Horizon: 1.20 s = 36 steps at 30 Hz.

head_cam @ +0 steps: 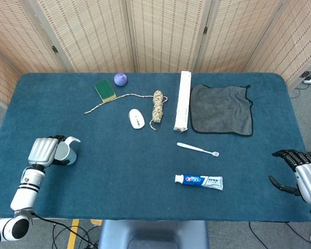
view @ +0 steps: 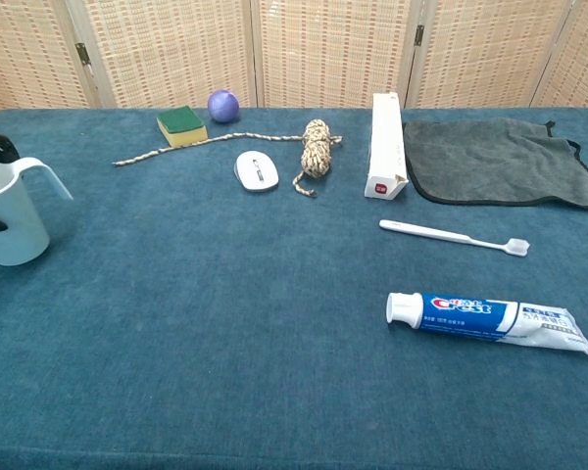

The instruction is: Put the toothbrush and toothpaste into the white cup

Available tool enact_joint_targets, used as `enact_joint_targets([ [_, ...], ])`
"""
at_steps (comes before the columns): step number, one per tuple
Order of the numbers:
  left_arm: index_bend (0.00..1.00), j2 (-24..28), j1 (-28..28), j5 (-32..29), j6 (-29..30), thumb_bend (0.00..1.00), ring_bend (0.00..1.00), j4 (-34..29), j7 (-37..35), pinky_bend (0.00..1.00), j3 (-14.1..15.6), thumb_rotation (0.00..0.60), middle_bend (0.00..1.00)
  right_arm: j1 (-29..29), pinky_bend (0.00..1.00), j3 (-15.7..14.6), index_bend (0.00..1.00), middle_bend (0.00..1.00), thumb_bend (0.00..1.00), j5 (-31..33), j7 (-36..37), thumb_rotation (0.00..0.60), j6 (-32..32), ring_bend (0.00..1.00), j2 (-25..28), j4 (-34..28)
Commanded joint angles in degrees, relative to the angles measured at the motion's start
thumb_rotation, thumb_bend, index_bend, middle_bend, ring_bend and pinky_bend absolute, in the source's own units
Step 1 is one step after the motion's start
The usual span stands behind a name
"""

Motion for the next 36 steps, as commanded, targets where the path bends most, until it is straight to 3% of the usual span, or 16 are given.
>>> enact_joint_targets([
  [1, 0.43, 1.5, -1.2, 3.4, -0.2, 0.13, 0.48, -4.1, -1.6, 0.76, -0.7, 0.570, 0.46, 0.0, 0.30, 0.0, 0.30, 0.30, 0.19, 0.0, 0.0, 0.600, 0.1, 0.25, 0.1, 0.0],
  [7, 0.43, 1.5, -3.6, 9.8, -0.3, 0.13, 0.49, -9.7, -3.0, 0.76, -1.5, 0.570, 0.46, -0.1, 0.30, 0.1, 0.30, 0.30, 0.19, 0.0, 0.2, 0.600, 0.3, 0.25, 0.3, 0.0],
  [14, 0.42, -1.8, -7.9, 11.8, -3.5, 0.13, 0.48, -12.6, -2.2, 0.76, -2.3, 0.572, 0.46, -0.3, 0.30, 0.2, 0.30, 0.30, 0.19, 0.1, 0.4, 0.600, 0.6, 0.25, 0.6, -0.1],
  [22, 0.40, -8.7, -13.7, 9.0, -7.5, 0.13, 0.47, -11.2, 3.8, 0.74, -2.9, 0.570, 0.46, -0.6, 0.30, 0.2, 0.30, 0.30, 0.19, 0.2, 0.4, 0.600, 1.1, 0.25, 1.0, -0.4],
  [36, 0.35, -18.8, -19.2, 1.8, -6.2, 0.13, 0.46, -4.7, 13.8, 0.73, -2.7, 0.560, 0.43, -1.6, 0.30, 0.1, 0.30, 0.30, 0.19, 0.1, 0.7, 0.600, 2.2, 0.25, 1.2, -0.4],
])
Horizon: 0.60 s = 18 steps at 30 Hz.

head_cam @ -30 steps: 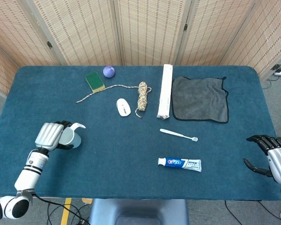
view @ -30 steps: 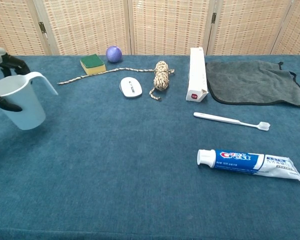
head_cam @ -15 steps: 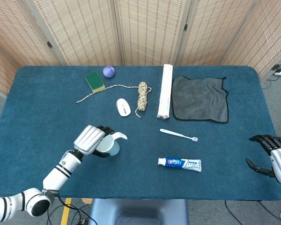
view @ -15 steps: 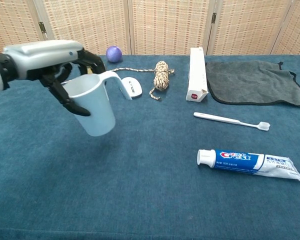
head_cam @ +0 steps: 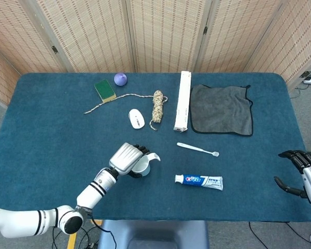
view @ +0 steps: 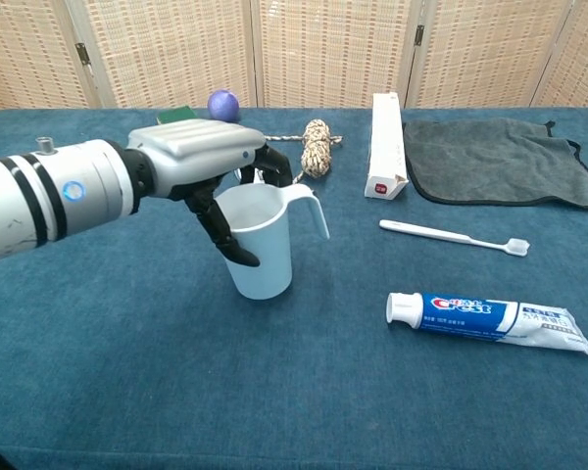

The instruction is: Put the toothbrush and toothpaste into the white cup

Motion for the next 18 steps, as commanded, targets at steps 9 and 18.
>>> enact_joint_targets([
  [9, 0.09, -0.9, -1.8, -4.4, -0.1, 0.12, 0.26, 0.4, 2.7, 0.63, 1.1, 0.425, 0.23, -0.4, 0.30, 0.2, 0.30, 0.30, 0.19, 0.2, 0.3, 0.600, 0.5, 0.25, -0.3, 0.2],
  [18, 0.00, 2.5, -0.6, -2.5, 3.5, 0.12, 0.04, -5.4, 0.1, 0.42, 0.5, 0.375, 0.09, -0.2, 0.30, 0.4, 0.30, 0.30, 0.19, -0.2, 0.3, 0.600, 0.5, 0.25, -0.2, 0.1],
])
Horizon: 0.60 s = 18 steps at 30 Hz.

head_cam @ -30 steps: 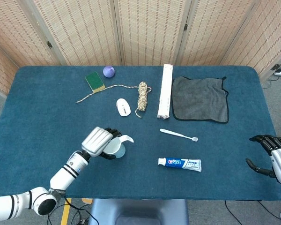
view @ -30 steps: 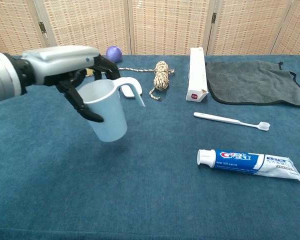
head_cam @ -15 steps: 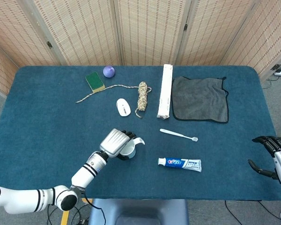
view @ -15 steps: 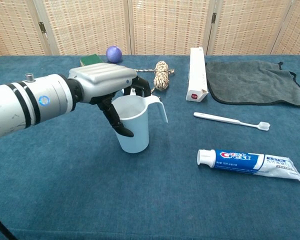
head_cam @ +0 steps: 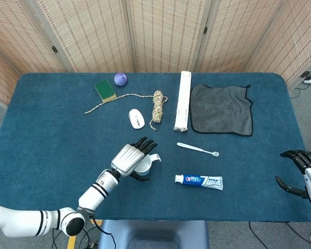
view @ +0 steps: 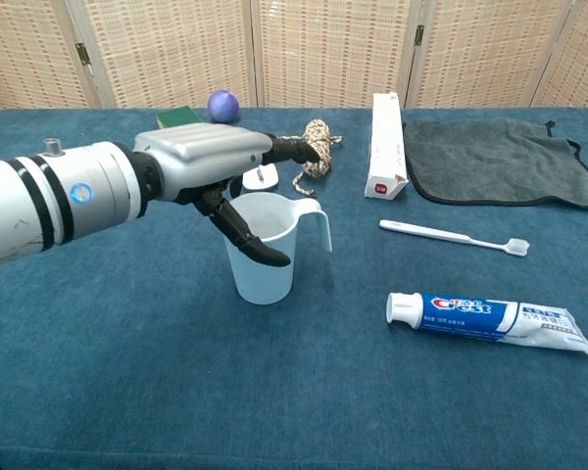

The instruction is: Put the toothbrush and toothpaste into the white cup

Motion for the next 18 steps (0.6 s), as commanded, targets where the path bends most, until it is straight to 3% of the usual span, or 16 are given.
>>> enact_joint_targets([
  [1, 0.00, 2.2, 1.2, 1.1, 2.3, 0.12, 0.04, -2.8, -1.6, 0.42, -0.5, 0.375, 0.09, 0.2, 0.30, 0.0, 0.30, 0.30, 0.19, -0.2, 0.0, 0.600, -0.3, 0.25, 0.2, -0.1],
  [7, 0.00, 8.1, 5.8, 2.9, 7.8, 0.12, 0.05, -6.8, -5.6, 0.42, -0.2, 0.395, 0.09, 1.8, 0.30, 0.0, 0.30, 0.31, 0.21, -2.2, -0.4, 0.600, -1.4, 0.25, 0.4, -0.7],
  [13, 0.00, 13.9, 11.7, 4.3, 13.7, 0.12, 0.06, -7.5, -11.0, 0.42, 0.6, 0.595, 0.09, 3.8, 0.31, -0.4, 0.30, 0.34, 0.25, -4.3, -1.3, 0.600, -3.4, 0.30, -0.1, -1.1],
  [18, 0.00, 18.9, 17.1, 6.3, 18.1, 0.12, 0.08, -8.1, -16.8, 0.42, 1.4, 0.600, 0.09, 5.8, 0.39, -0.4, 0.30, 0.39, 0.26, -5.7, -2.4, 0.600, -5.3, 0.37, -0.2, -2.0],
])
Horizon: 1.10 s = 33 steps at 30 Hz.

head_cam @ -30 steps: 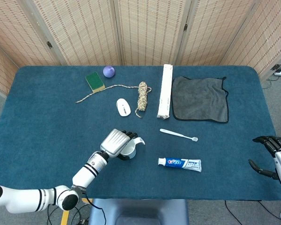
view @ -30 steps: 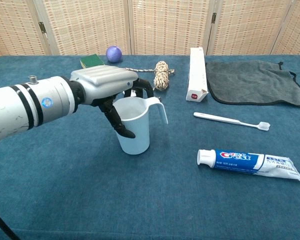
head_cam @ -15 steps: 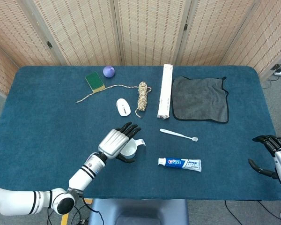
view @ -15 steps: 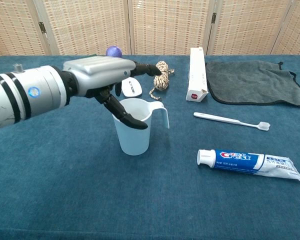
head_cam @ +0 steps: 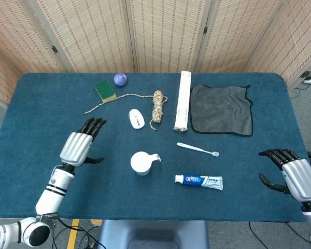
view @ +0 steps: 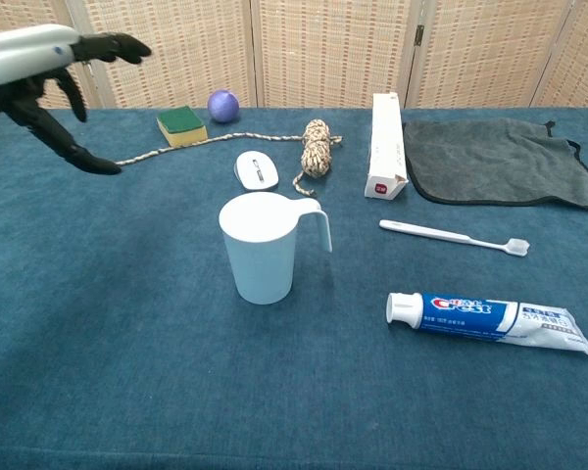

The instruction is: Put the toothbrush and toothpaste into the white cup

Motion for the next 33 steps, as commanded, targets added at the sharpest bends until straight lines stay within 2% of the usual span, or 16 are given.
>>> enact_joint_targets([
  [1, 0.01, 3.7, 4.1, 1.9, 3.9, 0.12, 0.09, -0.4, -4.1, 0.42, 0.9, 0.600, 0.09, 1.1, 0.41, 0.0, 0.30, 0.41, 0.26, -0.8, -0.9, 0.600, -1.0, 0.39, -0.3, -0.5],
  [7, 0.05, 6.3, 9.1, 5.0, 7.4, 0.12, 0.10, 2.4, -6.9, 0.42, 3.4, 0.600, 0.09, 3.4, 0.55, -0.2, 0.30, 0.49, 0.26, -1.7, -3.1, 0.600, -4.0, 0.52, -0.6, -1.7],
  [13, 0.09, 7.9, 12.4, 10.5, 8.9, 0.12, 0.10, 7.0, -7.2, 0.42, 6.8, 0.600, 0.10, 5.0, 0.65, -0.1, 0.30, 0.57, 0.26, -0.6, -4.9, 0.600, -6.7, 0.61, -1.4, -2.3],
  [16, 0.11, 8.3, 13.9, 12.2, 9.8, 0.12, 0.10, 8.2, -6.7, 0.42, 8.0, 0.600, 0.10, 5.6, 0.66, 0.3, 0.32, 0.61, 0.26, 1.5, -6.3, 0.600, -8.8, 0.66, -1.1, -3.3],
  [21, 0.13, 9.1, 16.6, 13.4, 11.3, 0.12, 0.10, 8.0, -7.5, 0.41, 8.8, 0.600, 0.10, 7.7, 0.76, 1.4, 0.33, 0.68, 0.26, 4.7, -8.9, 0.600, -12.8, 0.79, -1.3, -4.6],
  [23, 0.13, 9.3, 17.4, 13.7, 11.7, 0.12, 0.10, 7.8, -7.8, 0.41, 9.0, 0.600, 0.10, 9.0, 0.83, 1.6, 0.35, 0.75, 0.26, 5.8, -9.2, 0.600, -15.2, 0.90, -1.5, -5.0],
  [26, 0.13, 9.5, 18.6, 14.4, 12.6, 0.12, 0.10, 7.6, -8.0, 0.41, 9.1, 0.600, 0.10, 11.3, 0.92, 2.4, 0.36, 0.82, 0.26, 8.0, -9.8, 0.600, -19.1, 0.97, -2.7, -5.2],
  [30, 0.14, 9.9, 20.1, 15.3, 13.7, 0.12, 0.10, 7.4, -8.6, 0.41, 9.1, 0.600, 0.10, 15.1, 0.97, 3.6, 0.37, 0.88, 0.26, 11.7, -13.2, 0.600, -25.3, 1.00, -5.4, -4.8],
  [33, 0.14, 10.4, 21.0, 15.6, 14.0, 0.12, 0.10, 7.3, -8.9, 0.41, 9.3, 0.600, 0.10, 17.6, 0.98, 4.3, 0.36, 0.91, 0.26, 14.8, -17.0, 0.600, -29.6, 1.00, -7.1, -5.1],
])
